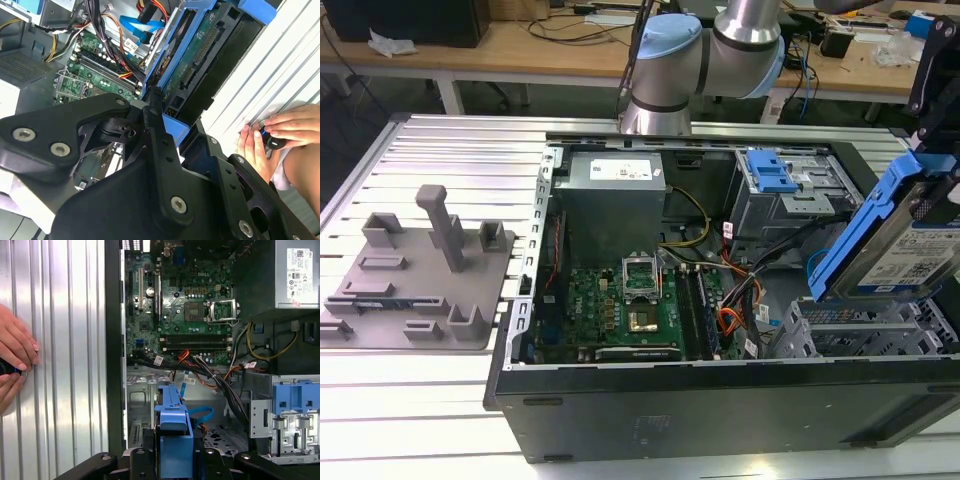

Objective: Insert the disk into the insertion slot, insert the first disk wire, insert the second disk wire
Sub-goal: 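Insert the disk into the insertion slot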

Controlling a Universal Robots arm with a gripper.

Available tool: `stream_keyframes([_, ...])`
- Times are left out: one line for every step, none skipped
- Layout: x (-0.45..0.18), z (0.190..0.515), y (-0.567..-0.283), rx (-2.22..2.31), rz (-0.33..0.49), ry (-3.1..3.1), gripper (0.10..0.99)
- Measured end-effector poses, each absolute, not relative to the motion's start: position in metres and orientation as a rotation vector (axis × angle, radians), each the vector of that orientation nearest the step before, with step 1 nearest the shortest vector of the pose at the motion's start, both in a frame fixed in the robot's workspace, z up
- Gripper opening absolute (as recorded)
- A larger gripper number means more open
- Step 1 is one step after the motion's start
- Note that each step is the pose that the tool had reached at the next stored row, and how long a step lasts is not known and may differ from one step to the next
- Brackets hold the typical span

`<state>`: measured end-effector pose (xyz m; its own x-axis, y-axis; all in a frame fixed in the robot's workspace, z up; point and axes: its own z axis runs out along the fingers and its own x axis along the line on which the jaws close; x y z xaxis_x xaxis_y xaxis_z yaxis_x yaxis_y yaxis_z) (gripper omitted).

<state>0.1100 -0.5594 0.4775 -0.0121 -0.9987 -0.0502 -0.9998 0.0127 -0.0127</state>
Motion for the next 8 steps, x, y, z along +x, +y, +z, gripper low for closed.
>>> stream_keyframes([0.1104, 0.4764, -0.5586, -2.176, 0.040, 2.203, 0.365])
stream_keyframes([0.1105, 0.4745, -0.5579, -2.176, 0.040, 2.203, 0.365])
stream_keyframes([0.1105, 0.4729, -0.5571, -2.177, 0.041, 2.202, 0.365])
stream_keyframes([0.1105, 0.4721, -0.5569, -2.177, 0.041, 2.202, 0.365])
stream_keyframes([0.1105, 0.4713, -0.5566, -2.177, 0.041, 2.202, 0.365])
stream_keyframes([0.1105, 0.4707, -0.5564, -2.177, 0.041, 2.202, 0.365])
stream_keyframes([0.1105, 0.4701, -0.5562, -2.178, 0.041, 2.202, 0.365])
stream_keyframes([0.1105, 0.4689, -0.5561, -2.178, 0.041, 2.201, 0.365])
